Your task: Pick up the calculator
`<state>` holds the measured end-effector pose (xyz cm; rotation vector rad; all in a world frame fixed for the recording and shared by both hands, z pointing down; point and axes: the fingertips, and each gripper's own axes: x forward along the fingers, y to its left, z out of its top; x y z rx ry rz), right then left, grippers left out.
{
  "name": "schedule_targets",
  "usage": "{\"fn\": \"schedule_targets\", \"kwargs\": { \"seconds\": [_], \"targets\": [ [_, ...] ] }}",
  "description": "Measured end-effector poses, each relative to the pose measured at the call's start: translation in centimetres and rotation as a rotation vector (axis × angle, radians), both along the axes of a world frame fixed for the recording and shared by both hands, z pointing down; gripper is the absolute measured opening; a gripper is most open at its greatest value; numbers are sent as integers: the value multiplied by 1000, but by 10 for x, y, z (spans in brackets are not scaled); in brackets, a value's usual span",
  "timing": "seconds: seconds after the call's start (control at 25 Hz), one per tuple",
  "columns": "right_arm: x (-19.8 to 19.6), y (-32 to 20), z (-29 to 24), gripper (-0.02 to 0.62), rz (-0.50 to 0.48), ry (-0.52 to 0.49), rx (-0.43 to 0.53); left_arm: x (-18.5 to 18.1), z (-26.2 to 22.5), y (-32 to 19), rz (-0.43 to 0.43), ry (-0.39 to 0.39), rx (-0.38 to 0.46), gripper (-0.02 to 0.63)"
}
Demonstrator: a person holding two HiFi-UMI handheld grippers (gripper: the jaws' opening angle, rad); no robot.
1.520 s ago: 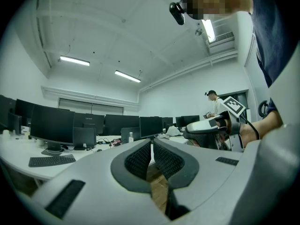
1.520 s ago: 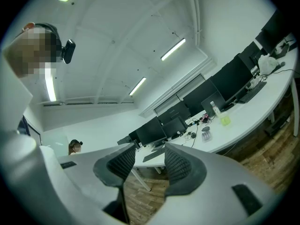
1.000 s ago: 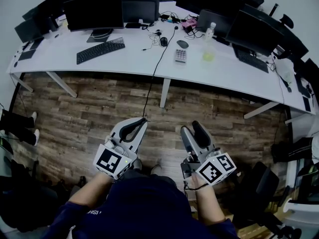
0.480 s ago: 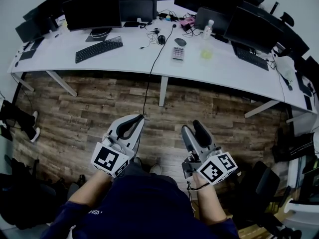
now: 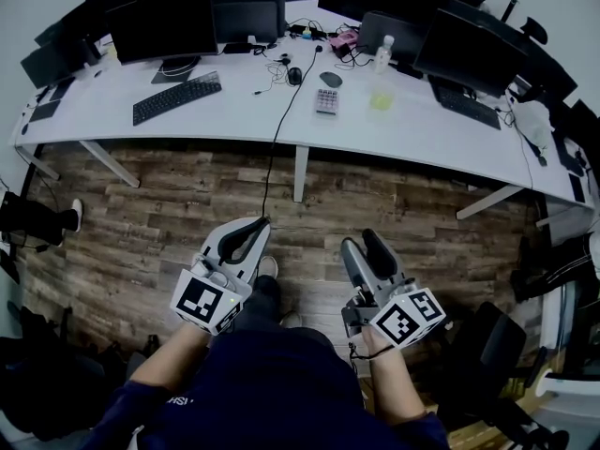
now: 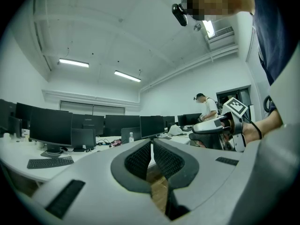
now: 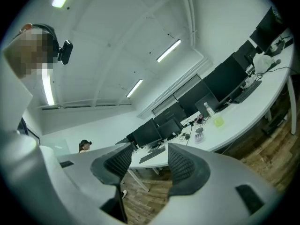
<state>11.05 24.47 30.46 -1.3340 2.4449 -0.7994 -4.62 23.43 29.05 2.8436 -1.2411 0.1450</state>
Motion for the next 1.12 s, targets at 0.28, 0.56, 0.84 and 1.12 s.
{"fn": "schedule_targets", "kwargs": {
  "seconds": [0.28,0.56,0.84,1.12],
  "targets": [
    [-3,-32,8,233,11,5,-16,-2,10,-33,14,9,-14,41],
    [-17,-85,17,233,23,13,-37,-15,19,-88,26,14,-33,41],
    [-32,-139,27,233,27,25,-61,-27,29,-145,37,30,-49,41],
    [-48,-186,30,233,26,36,-83,-40,37,-191,43,41,-76,41]
  ]
}}
